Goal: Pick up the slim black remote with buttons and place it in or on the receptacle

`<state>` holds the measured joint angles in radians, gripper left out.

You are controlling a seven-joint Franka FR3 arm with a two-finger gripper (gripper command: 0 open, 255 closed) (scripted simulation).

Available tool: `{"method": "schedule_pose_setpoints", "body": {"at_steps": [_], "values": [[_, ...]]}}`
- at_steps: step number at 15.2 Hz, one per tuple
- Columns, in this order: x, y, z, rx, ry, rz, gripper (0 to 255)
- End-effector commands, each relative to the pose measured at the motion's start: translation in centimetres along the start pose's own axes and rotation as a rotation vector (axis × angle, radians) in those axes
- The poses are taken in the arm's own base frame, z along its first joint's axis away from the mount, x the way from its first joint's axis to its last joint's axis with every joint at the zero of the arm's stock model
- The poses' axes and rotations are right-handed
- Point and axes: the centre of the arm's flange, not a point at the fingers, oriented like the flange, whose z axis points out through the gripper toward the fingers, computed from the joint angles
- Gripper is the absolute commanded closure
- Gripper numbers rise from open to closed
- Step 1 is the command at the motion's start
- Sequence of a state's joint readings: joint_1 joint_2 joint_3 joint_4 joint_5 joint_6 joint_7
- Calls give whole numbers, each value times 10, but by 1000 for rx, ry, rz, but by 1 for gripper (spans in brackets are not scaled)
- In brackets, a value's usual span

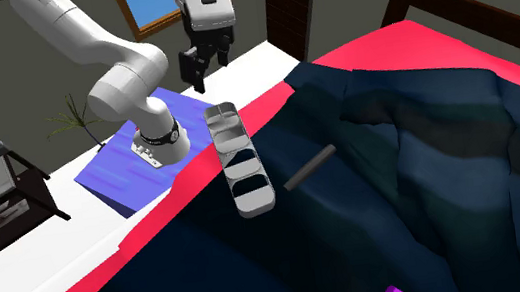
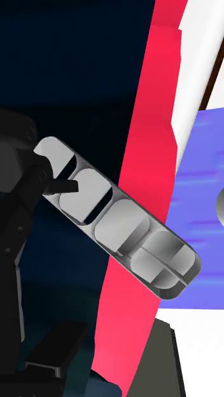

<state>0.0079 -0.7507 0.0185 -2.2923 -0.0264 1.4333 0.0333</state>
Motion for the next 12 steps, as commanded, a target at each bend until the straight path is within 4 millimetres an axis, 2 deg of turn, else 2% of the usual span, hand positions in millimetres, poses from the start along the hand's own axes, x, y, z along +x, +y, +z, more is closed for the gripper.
{"method": "schedule_pose_setpoints", "body": {"at_steps": [1, 7, 12], "values": [[0, 0, 0, 0, 0, 0, 0], [55, 21, 51, 10, 15, -256, 0], [104, 27, 93, 19, 27, -469, 0]]}}
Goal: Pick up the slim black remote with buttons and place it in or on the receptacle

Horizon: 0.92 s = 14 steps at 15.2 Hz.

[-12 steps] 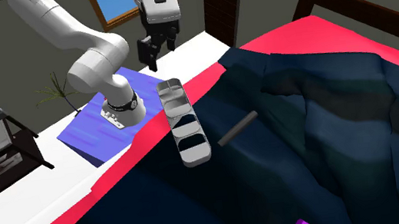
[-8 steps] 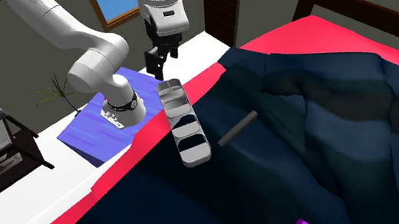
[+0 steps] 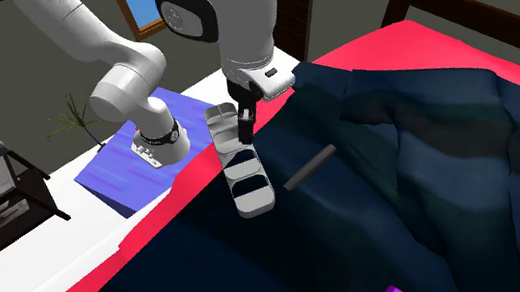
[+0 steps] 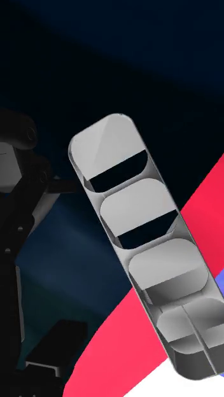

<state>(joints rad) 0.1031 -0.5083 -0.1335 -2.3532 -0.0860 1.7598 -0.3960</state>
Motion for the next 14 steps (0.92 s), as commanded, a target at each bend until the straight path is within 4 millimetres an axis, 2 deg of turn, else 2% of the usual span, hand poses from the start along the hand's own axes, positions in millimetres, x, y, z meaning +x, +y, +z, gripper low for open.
{"method": "schedule_pose_setpoints", "body": {"at_steps": [1, 8, 14], "values": [[15, 8, 21, 2, 6, -92, 0], [82, 26, 81, 14, 23, -390, 0], [142, 23, 131, 25, 38, -646, 0]]}}
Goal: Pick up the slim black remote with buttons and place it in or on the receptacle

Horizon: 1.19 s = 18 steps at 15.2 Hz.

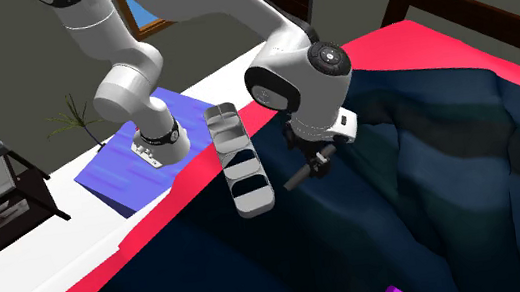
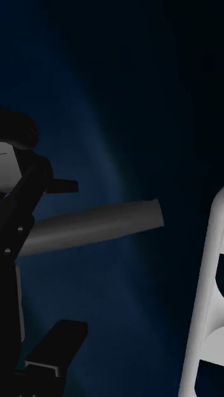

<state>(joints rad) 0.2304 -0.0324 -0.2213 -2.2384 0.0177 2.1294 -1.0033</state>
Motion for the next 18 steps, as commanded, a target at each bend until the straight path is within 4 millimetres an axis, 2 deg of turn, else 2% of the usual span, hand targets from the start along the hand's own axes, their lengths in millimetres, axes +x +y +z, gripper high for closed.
{"method": "schedule_pose_setpoints", "body": {"at_steps": [1, 9, 17, 18], "values": [[15, 9, 19, 2, 6, -90, 0], [17, 10, 61, 3, 6, -99, 0], [17, 10, 61, 3, 6, -99, 0], [17, 10, 61, 3, 6, -99, 255]]}}
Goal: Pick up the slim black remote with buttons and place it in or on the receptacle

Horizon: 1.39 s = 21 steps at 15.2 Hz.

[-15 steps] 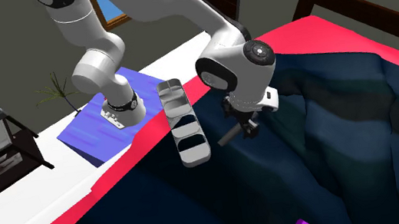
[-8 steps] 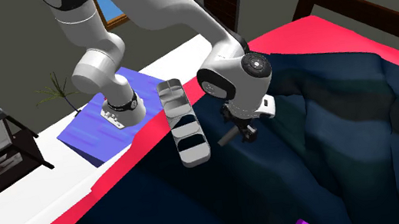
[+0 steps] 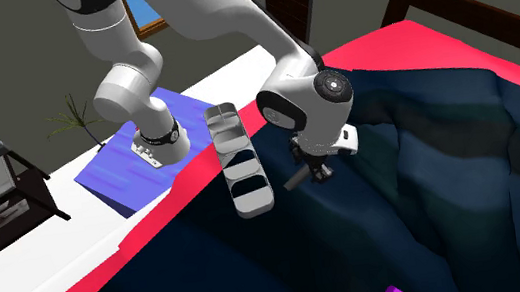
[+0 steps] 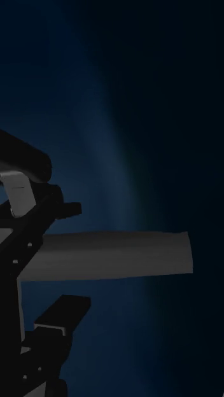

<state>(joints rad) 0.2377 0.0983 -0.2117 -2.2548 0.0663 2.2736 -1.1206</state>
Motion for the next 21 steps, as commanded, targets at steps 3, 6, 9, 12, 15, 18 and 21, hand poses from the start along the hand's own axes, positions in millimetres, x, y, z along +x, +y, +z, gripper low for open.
{"method": "schedule_pose_setpoints", "body": {"at_steps": [3, 6, 9, 12, 15, 18, 21], "values": [[0, 0, 0, 0, 0, 0, 255], [0, 1, 0, 0, 0, 0, 255], [0, 0, 0, 0, 0, 0, 255], [0, -1, -16, 0, 0, 0, 255], [0, -3, -32, 0, 0, 0, 255], [0, -4, -47, 0, 0, 0, 255], [-1, -5, -63, 0, 0, 0, 255]]}}
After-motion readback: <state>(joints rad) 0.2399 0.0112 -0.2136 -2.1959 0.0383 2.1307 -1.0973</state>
